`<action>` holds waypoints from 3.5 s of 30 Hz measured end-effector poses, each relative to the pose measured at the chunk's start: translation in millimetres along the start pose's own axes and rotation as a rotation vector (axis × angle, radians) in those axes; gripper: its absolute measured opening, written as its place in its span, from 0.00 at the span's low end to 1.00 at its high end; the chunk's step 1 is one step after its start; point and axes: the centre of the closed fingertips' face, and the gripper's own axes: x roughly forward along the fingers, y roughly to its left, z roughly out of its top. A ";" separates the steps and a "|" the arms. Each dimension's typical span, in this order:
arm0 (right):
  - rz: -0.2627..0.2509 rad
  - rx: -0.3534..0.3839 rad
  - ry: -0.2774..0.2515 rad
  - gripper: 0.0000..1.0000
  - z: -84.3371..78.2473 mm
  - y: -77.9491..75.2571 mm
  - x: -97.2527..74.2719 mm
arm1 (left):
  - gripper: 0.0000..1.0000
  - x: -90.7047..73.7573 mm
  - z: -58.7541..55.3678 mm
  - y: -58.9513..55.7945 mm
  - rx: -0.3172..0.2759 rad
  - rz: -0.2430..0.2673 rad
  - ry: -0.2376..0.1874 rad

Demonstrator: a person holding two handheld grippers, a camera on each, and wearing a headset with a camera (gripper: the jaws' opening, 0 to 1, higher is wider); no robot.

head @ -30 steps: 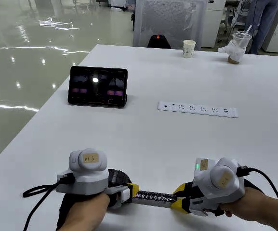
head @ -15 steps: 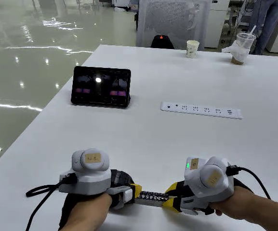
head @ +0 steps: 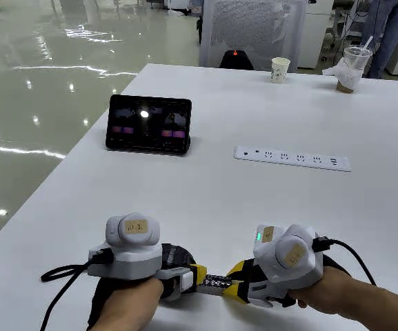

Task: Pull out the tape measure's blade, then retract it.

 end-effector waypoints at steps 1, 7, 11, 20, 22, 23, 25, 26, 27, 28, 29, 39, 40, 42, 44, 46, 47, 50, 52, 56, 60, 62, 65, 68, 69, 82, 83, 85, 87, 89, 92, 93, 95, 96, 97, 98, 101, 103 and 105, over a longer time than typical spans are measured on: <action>0.002 0.001 -0.002 0.11 1.4 0.8 0.9 | 0.63 -0.1 0.0 0.0 0.000 -0.001 0.000; 0.004 -0.008 -0.011 0.11 8.4 2.8 8.4 | 0.63 -0.1 0.1 0.2 -0.003 -0.003 0.001; 0.006 -0.017 -0.016 0.11 12.3 2.7 13.1 | 0.63 -0.3 0.0 0.1 -0.006 -0.004 0.002; 0.015 -0.016 -0.034 0.11 20.7 4.2 20.9 | 0.63 -0.3 0.2 0.4 -0.009 -0.007 0.005; 0.017 -0.020 -0.036 0.11 23.2 5.0 23.4 | 0.63 -0.2 0.2 0.0 -0.009 -0.008 0.006; 0.018 -0.021 -0.036 0.11 24.0 5.3 24.2 | 0.63 -0.2 0.2 -0.1 -0.010 -0.008 0.006; 0.019 -0.022 -0.040 0.11 26.4 5.9 25.6 | 0.63 0.0 0.3 -0.1 -0.011 -0.009 0.006; 0.020 -0.020 -0.043 0.11 27.6 6.2 26.7 | 0.63 -0.1 0.3 -0.2 -0.011 -0.010 0.005; 0.020 -0.021 -0.044 0.11 28.1 6.4 27.3 | 0.63 0.0 0.3 -0.2 -0.011 -0.010 0.005; 0.021 -0.035 -0.040 0.11 27.8 6.1 27.2 | 0.63 0.1 0.1 -0.4 -0.009 -0.011 0.005; 0.021 -0.029 -0.040 0.11 27.3 6.0 27.1 | 0.63 0.1 0.3 -0.3 -0.012 -0.011 0.002; 0.020 -0.033 -0.044 0.12 27.2 6.6 27.1 | 0.63 0.4 0.5 -0.6 -0.003 -0.015 0.000; 0.020 -0.033 -0.044 0.12 27.1 6.6 27.0 | 0.64 0.4 0.5 -0.6 -0.003 -0.015 0.002; 0.018 -0.040 -0.041 0.12 27.4 6.7 27.2 | 0.64 0.4 0.5 -0.7 -0.002 -0.014 0.003; 0.017 -0.049 -0.038 0.12 27.2 6.5 27.8 | 0.64 0.4 0.6 -0.6 0.000 -0.014 0.004; 0.015 -0.057 -0.034 0.12 27.2 6.9 27.9 | 0.64 0.3 0.7 -0.6 0.001 -0.013 0.003; 0.013 -0.061 -0.032 0.12 27.2 6.9 28.1 | 0.64 0.2 0.7 -0.6 0.001 -0.013 0.003; 0.008 -0.076 -0.023 0.13 27.3 7.4 28.5 | 0.65 0.2 0.6 -0.6 0.002 -0.015 0.004; 0.005 -0.077 -0.023 0.13 27.0 6.7 28.9 | 0.65 0.5 0.7 -0.5 0.002 -0.015 0.005; 0.000 -0.076 -0.022 0.13 27.2 6.9 28.1 | 0.65 0.7 0.5 -0.9 0.000 -0.021 0.010; -0.003 -0.078 -0.019 0.17 26.8 7.9 27.4 | 0.65 0.9 0.6 -1.2 0.001 -0.024 0.011; -0.004 -0.077 -0.019 0.17 26.4 8.5 26.6 | 0.65 0.8 0.4 -1.5 0.005 -0.024 0.012; -0.010 -0.070 -0.022 0.18 25.7 9.2 24.2 | 0.65 0.1 0.5 -1.8 0.016 -0.023 0.012; -0.019 -0.065 -0.024 0.20 23.8 8.5 20.6 | 0.65 -1.5 0.0 -1.9 0.031 -0.022 0.013; -0.023 -0.062 -0.023 0.21 22.8 8.6 18.7 | 0.65 -2.0 -0.2 -1.2 0.035 -0.021 0.013; -0.077 -0.036 -0.008 0.35 5.3 5.8 -9.3 | 0.70 -16.4 0.2 4.6 0.090 -0.043 -0.002; -0.084 -0.031 -0.007 0.36 3.7 5.5 -11.6 | 0.71 -17.2 0.2 5.1 0.097 -0.044 -0.004; -0.097 -0.017 -0.012 0.38 -0.4 5.1 -17.0 | 0.73 -19.6 -0.8 7.4 0.115 -0.039 -0.005; -0.110 -0.003 -0.013 0.40 -4.6 4.8 -22.1 | 0.74 -21.6 -1.2 9.6 0.124 -0.041 -0.009; -0.125 0.013 -0.018 0.41 -7.8 4.9 -27.7 | 0.75 -24.3 -1.4 10.7 0.128 -0.046 -0.015; -0.136 0.030 -0.022 0.45 -12.8 6.1 -34.4 | 0.76 -27.9 -1.4 11.3 0.142 -0.052 -0.023; -0.140 0.034 -0.021 0.46 -14.2 6.5 -36.2 | 0.76 -28.6 -1.9 11.4 0.149 -0.053 -0.023; -0.154 0.058 -0.022 0.48 -17.7 6.5 -41.3 | 0.78 -30.5 -3.3 12.0 0.169 -0.055 -0.022; -0.159 0.069 -0.030 0.48 -19.0 7.0 -44.9 | 0.79 -31.4 -4.6 12.7 0.180 -0.057 -0.020; -0.165 0.077 -0.034 0.49 -20.1 6.9 -47.0 | 0.80 -31.9 -5.5 12.5 0.186 -0.062 -0.019; -0.171 0.084 -0.035 0.49 -21.5 6.7 -49.1 | 0.80 -32.4 -6.0 12.3 0.191 -0.067 -0.019; -0.195 0.109 -0.048 0.51 -24.5 6.4 -58.2 | 0.82 -36.0 -8.9 11.4 0.215 -0.083 -0.024; -0.207 0.118 -0.047 0.52 -27.5 5.9 -61.8 | 0.82 -37.8 -10.7 9.9 0.225 -0.097 -0.024; -0.219 0.127 -0.051 0.54 -29.9 7.0 -67.1 | 0.82 -40.8 -12.3 8.7 0.237 -0.108 -0.030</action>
